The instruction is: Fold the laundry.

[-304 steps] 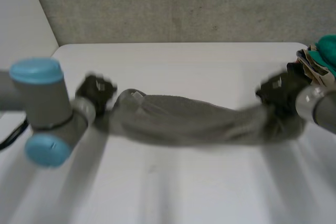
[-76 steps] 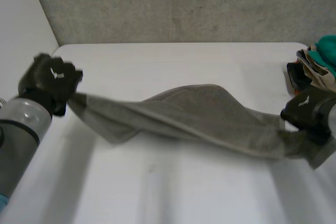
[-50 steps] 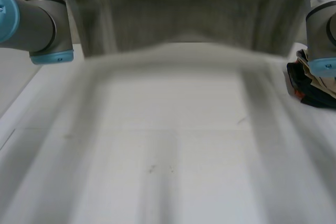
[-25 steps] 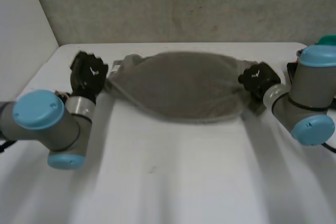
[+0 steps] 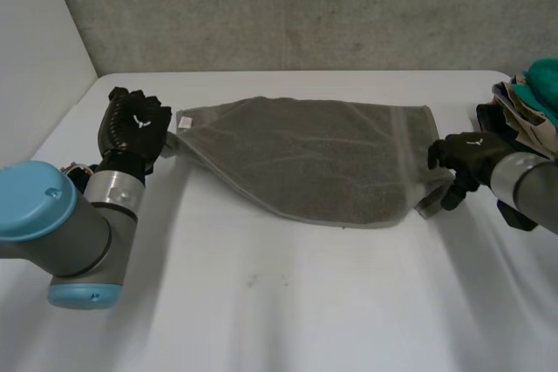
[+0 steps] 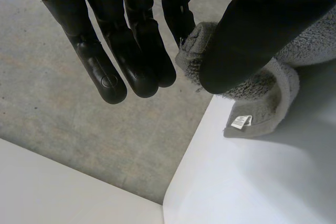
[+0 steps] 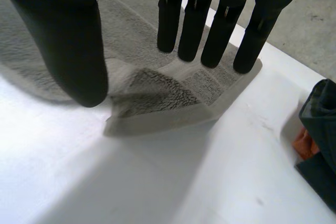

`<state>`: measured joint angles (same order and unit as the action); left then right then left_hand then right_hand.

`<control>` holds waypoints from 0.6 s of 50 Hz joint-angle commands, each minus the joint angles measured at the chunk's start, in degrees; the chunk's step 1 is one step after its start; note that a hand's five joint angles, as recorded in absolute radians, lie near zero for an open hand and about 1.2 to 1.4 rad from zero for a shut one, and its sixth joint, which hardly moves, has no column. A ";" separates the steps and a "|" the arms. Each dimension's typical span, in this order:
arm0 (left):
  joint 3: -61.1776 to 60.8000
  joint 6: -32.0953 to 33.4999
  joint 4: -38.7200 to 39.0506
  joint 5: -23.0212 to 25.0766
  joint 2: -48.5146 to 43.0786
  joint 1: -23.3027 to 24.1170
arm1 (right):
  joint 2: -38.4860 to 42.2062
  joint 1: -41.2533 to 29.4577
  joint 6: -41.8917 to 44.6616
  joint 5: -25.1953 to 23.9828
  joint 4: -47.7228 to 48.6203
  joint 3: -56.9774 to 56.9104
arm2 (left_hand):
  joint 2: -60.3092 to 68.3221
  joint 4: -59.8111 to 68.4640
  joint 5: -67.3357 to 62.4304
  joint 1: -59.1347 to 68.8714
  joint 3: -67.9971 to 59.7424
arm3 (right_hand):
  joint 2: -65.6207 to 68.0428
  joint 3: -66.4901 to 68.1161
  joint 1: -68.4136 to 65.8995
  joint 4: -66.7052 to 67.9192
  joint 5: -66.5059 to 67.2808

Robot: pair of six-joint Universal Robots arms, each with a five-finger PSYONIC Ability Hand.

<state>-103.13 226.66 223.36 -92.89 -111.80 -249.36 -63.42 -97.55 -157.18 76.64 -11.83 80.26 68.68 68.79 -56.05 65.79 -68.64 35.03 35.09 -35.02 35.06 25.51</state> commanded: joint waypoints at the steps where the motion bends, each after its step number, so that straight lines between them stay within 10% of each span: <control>1: 0.03 -0.17 -0.38 -0.01 1.49 -0.86 | -7.68 1.74 5.64 -3.77 0.41 10.78 | 11.32 11.21 -13.95 14.21 -11.36 | 16.75 16.69 -16.76 16.73 16.28; 30: 1.17 -1.75 -0.29 0.08 1.23 -2.53 | 12.52 -0.19 9.70 -4.92 10.87 -3.88 | 11.32 11.21 -13.95 14.21 -11.36 | -3.42 -3.48 3.41 -3.44 -3.89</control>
<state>-102.26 225.05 223.02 -92.90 -110.57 -251.23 -53.61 -97.04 -147.30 72.20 -0.84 79.74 68.68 68.79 -56.05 65.79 -68.64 30.40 29.87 -31.00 29.48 17.96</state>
